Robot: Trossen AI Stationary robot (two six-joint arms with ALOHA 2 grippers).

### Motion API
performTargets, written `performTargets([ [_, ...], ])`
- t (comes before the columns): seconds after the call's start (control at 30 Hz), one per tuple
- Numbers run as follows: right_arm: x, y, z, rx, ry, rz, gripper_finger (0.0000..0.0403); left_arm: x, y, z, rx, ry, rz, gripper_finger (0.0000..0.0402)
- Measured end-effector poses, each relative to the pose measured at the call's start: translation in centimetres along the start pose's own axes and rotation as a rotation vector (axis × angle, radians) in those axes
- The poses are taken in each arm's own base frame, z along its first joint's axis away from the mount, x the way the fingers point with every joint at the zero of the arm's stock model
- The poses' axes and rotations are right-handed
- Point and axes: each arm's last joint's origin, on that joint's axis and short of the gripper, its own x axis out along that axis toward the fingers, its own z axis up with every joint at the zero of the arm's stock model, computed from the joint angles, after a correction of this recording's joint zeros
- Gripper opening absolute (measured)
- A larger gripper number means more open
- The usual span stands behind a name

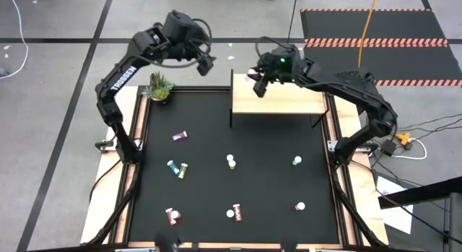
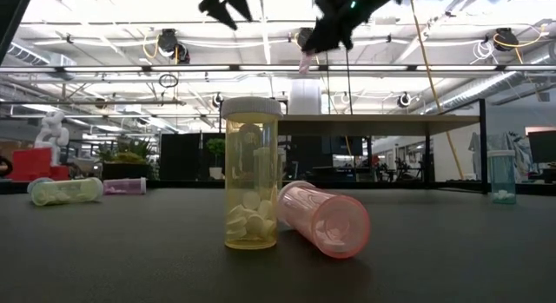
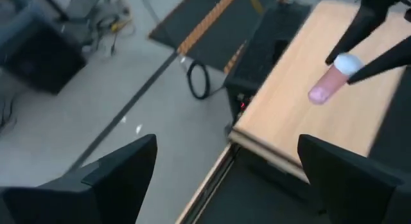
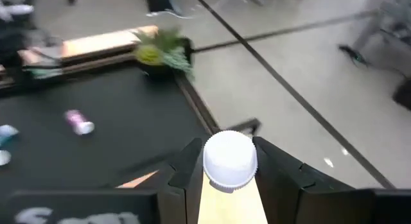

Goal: Pick and place medicine bottles onto shelf by color
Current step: Put the top left violet pill bottle on the shelf

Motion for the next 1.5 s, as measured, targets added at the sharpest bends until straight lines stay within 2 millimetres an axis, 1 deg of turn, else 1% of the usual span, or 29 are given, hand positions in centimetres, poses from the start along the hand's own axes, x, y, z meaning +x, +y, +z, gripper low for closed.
performTargets([
  [0.1,1.9,-1.0,-1.0,0.020,0.060,-0.080,0.0109,0.2,1.4,-0.5,-0.034,0.037,0.009,0.0358],
  [0.17,2.9,-1.4,-1.5,0.024,0.088,-0.111,0.0109,0.2,2.0,-0.8,-0.047,0.047,0.010,0.0350],
  [0.33,4.2,-1.9,-2.3,0.031,0.127,-0.111,0.0109,0.3,3.1,-1.0,-0.059,0.043,-0.022,0.0329],
  [0.4,4.8,-1.9,-2.6,0.028,0.134,-0.086,0.0109,0.5,3.5,-1.2,-0.060,0.047,-0.036,0.0321],
  [0.5,6.0,-2.2,-3.1,0.008,0.137,-0.064,0.0109,2.2,3.6,-2.0,-0.064,0.075,-0.067,0.0310],
  [0.6,7.3,-2.6,-3.3,-0.013,0.102,-0.073,0.0109,4.3,3.9,-3.7,-0.085,0.135,-0.082,0.0302],
  [0.7,8.1,-3.1,-3.6,0.000,0.099,-0.085,0.0109,5.6,3.7,-4.9,-0.095,0.143,-0.093,0.0299],
  [0.8,8.2,-3.4,-4.0,0.014,0.126,-0.089,0.0109,6.6,3.2,-5.9,-0.092,0.154,-0.106,0.0298],
  [0.9,8.2,-3.4,-4.3,0.011,0.154,-0.085,0.0109,6.7,3.0,-6.6,-0.092,0.151,-0.108,0.0299],
  [1.03,8.1,-3.3,-4.5,0.009,0.173,-0.081,0.0109,6.5,2.9,-7.0,-0.089,0.132,-0.103,0.0299],
  [1.17,8.1,-3.3,-4.5,0.009,0.180,-0.079,0.0110,6.3,3.0,-6.7,-0.090,0.089,-0.095,0.0303],
  [1.3,8.1,-3.3,-4.5,0.011,0.182,-0.078,0.0112,6.4,3.0,-6.7,-0.090,0.086,-0.094,0.0303],
  [1.4,8.1,-3.3,-4.5,0.012,0.182,-0.079,0.0128,6.4,3.0,-6.7,-0.086,0.085,-0.094,0.0307],
  [1.5,8.2,-3.3,-4.7,0.015,0.192,-0.078,0.0157,6.4,2.9,-6.7,-0.093,0.085,-0.096,0.0307],
])
